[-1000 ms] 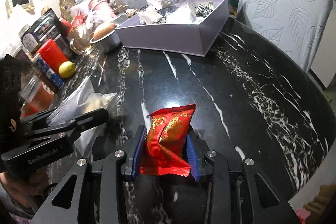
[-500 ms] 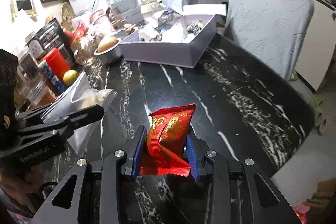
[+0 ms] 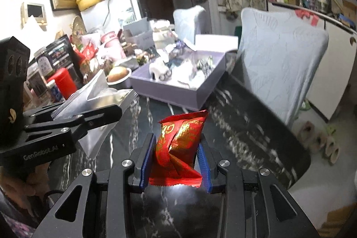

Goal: Organize soft objects
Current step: 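Lift and carry the zip bag and red packet with both tools over the box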

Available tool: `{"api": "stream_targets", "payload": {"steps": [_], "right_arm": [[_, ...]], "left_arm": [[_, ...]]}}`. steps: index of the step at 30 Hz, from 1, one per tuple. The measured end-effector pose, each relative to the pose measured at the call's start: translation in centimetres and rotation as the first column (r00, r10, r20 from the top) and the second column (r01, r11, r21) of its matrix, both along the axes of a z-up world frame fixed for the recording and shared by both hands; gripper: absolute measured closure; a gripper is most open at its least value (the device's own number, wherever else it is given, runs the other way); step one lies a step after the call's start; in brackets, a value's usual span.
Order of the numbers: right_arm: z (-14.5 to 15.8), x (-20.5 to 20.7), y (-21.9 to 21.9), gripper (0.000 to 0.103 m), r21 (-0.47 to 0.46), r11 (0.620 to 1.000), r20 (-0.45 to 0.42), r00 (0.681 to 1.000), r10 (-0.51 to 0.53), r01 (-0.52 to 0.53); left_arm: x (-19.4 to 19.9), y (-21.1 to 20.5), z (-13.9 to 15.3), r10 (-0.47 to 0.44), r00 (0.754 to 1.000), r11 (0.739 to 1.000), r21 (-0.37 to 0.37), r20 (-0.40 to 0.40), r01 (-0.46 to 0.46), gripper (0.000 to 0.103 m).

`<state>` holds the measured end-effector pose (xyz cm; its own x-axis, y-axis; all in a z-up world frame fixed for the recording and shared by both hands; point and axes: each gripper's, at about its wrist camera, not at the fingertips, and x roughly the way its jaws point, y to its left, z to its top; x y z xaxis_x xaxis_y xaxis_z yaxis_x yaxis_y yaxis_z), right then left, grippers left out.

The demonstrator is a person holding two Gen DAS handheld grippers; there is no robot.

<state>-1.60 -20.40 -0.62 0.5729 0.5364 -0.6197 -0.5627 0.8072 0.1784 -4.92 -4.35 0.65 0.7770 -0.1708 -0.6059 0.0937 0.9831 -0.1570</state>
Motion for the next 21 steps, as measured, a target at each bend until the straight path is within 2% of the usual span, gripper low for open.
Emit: {"api": "stream_targets", "payload": {"steps": [6, 21], "right_arm": [[2.4, 1.4, -0.2, 0.067, 0.018, 0.999, 0.058, 0.998, 0.036, -0.037], [7.1, 7.6, 0.0, 0.067, 0.043, 0.999, 0.147, 0.989, 0.022, -0.028]], "left_arm": [[1.3, -0.1, 2.6, -0.005, 0.998, 1.0, 0.002, 0.057, 0.005, 0.067], [6.5, 1.4, 6.9, 0.008, 0.98, 1.0, 0.019, 0.198, -0.012, 0.067]]}}
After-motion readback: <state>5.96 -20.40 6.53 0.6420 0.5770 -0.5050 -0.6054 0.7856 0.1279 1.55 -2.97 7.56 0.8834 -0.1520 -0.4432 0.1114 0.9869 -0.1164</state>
